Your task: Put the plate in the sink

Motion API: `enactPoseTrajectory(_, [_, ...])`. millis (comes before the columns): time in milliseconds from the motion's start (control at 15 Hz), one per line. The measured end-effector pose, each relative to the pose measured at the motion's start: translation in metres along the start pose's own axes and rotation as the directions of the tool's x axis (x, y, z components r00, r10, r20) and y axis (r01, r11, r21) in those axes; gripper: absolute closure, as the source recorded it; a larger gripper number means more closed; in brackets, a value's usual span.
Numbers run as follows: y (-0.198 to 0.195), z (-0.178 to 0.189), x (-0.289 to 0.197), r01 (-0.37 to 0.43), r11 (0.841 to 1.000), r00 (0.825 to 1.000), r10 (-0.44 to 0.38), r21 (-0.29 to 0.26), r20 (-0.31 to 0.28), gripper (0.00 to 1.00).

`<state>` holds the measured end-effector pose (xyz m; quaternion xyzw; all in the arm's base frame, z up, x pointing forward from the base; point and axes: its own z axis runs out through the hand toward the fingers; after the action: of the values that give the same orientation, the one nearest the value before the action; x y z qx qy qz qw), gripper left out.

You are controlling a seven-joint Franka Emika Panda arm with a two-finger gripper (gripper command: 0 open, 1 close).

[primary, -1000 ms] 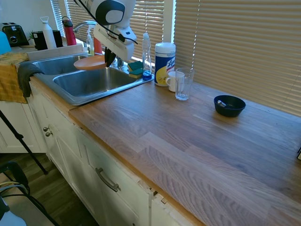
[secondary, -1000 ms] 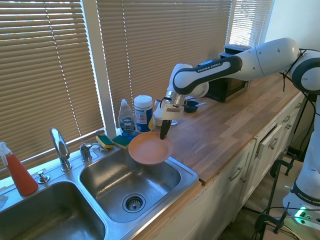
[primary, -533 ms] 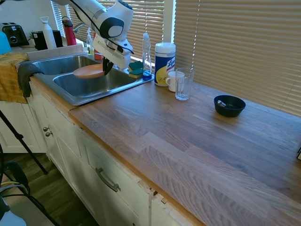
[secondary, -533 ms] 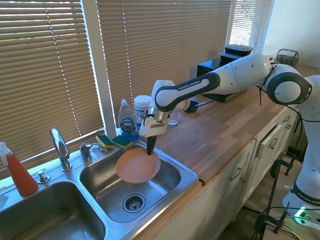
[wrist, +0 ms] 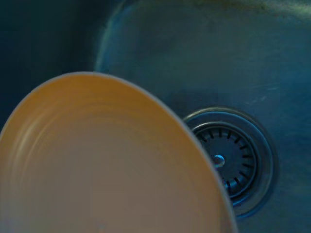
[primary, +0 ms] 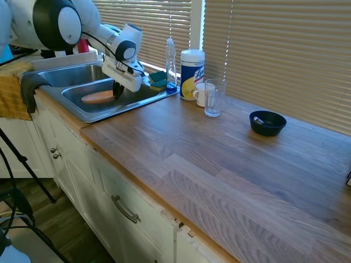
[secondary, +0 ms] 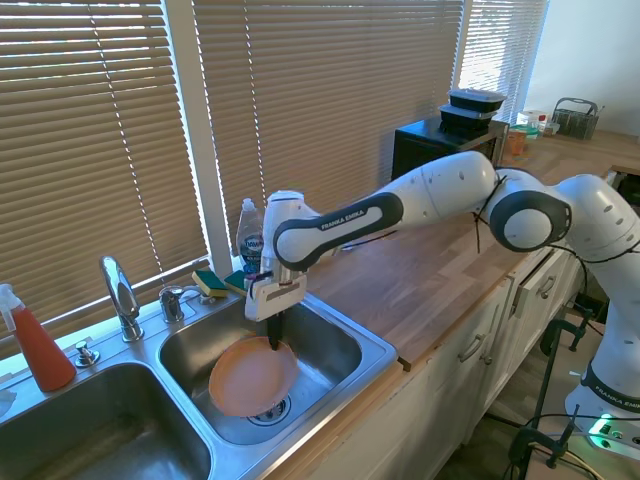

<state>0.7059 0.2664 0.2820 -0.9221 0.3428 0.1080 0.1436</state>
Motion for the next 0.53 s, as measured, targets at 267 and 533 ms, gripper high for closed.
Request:
enactPoseTrajectory(267, [-0.001,0.031,0.019,-0.057,0.997,0.998,0.057,-0.044,-0.007,0.0])
enactPoseTrajectory(533, [-0.004,0.035,0.024,-0.063,0.997,0.998,0.063,-0.049,-0.002,0.0])
